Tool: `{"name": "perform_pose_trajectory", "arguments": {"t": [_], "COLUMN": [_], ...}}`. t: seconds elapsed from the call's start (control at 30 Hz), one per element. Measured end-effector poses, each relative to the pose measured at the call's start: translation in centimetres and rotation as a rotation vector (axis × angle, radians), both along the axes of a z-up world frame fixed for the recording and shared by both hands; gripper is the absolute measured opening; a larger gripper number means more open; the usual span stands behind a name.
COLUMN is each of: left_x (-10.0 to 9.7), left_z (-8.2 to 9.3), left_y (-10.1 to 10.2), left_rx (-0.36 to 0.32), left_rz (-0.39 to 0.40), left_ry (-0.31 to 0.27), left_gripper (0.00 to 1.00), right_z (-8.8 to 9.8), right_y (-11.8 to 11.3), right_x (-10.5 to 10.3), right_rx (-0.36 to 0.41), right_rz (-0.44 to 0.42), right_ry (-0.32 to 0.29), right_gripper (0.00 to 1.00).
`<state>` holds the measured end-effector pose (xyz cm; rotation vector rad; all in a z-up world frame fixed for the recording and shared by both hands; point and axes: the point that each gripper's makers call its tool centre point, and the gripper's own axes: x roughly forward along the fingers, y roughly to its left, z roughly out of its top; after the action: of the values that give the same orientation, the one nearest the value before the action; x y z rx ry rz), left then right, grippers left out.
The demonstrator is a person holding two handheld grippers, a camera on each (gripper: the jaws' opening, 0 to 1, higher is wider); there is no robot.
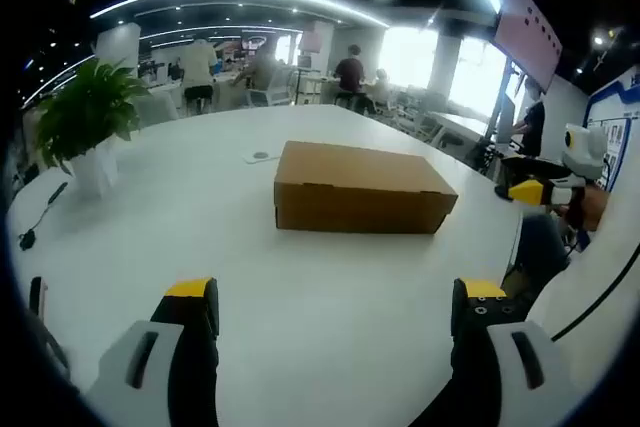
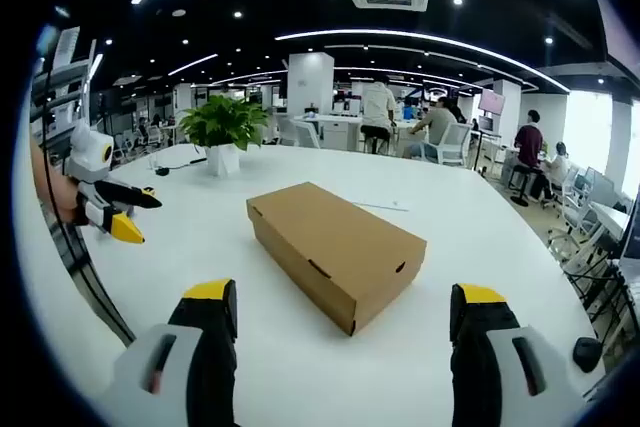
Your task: Operate the shoe box by opening the lid, removing the specified soft item, and placing it in the target area until the item is outside and the box remains undamaged.
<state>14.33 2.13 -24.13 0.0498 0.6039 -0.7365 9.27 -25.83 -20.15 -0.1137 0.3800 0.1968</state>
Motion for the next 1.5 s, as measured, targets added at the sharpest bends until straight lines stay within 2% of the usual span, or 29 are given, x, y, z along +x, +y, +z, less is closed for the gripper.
{"name": "perform_pose_trajectory", "arguments": {"t": [0.1,0.2,0.27,0.33,0.4,0.47,0.5,0.57,0.63,0.67,0.77,1.07,1.13,1.37,1.5], "left_x": [-0.4,0.0,0.2,0.7,1.0,1.0,1.0,1.0,0.7,0.8,0.5,1.8,2.2,2.4,2.6], "left_z": [0.5,-0.2,0.0,0.6,0.6,0.2,-0.4,-0.5,0.7,0.8,0.1,0.1,-0.5,-1.0,-0.9], "left_y": [-0.7,-0.2,-0.3,-0.3,-0.1,0.1,0.4,0.3,-0.6,-0.4,-0.2,-0.1,0.3,0.2,-0.1], "left_rx": [-0.109,-0.034,-0.033,-0.068,-0.065,-0.037,0.005,-0.001,-0.135,-0.136,-0.078,-0.072,-0.026,-0.045,-0.044], "left_rz": [0.015,-0.001,-0.005,0.005,0.02,0.022,0.006,0.005,0.011,0.022,0.003,0.008,0.007,0.026,0.02], "left_ry": [0.067,0.06,0.054,0.053,0.049,0.052,0.045,0.05,0.065,0.07,0.084,0.088,0.085,0.111,0.088], "left_gripper": [0.99,0.99,0.99,0.99,0.99,0.99,0.99,0.99,0.99,0.99,0.99,0.99,0.99,0.99,0.99], "right_z": [-0.1,-0.2,-0.3,-0.8,-0.5,-0.6,-0.8,-0.7,-0.5,-0.3,-0.6,-1.6,-2.1,-1.7,-1.3], "right_y": [0.1,-0.3,-0.5,-0.5,-0.1,0.2,0.2,0.3,0.4,0.5,0.4,0.2,0.1,-0.1,0.1], "right_x": [0.2,0.7,0.7,0.6,0.7,0.4,0.4,0.5,0.6,0.8,0.9,0.6,0.4,0.9,1.0], "right_rx": [-0.013,0.014,0.031,0.045,0.012,0.017,0.009,0.001,0.015,0.036,0.05,0.038,0.01,0.051,0.062], "right_rz": [0.012,-0.005,-0.014,-0.025,-0.002,0.001,-0.003,0.015,0.024,0.025,0.011,-0.007,-0.007,-0.016,-0.015], "right_ry": [0.007,0.024,0.03,0.038,-0.02,-0.013,0.0,-0.009,-0.024,-0.04,-0.022,0.021,0.051,0.027,0.015], "right_gripper": [0.88,0.93,0.97,0.98,0.97,0.97,0.96,0.9,0.91,0.93,0.96,0.97,0.94,0.95,0.95]}}
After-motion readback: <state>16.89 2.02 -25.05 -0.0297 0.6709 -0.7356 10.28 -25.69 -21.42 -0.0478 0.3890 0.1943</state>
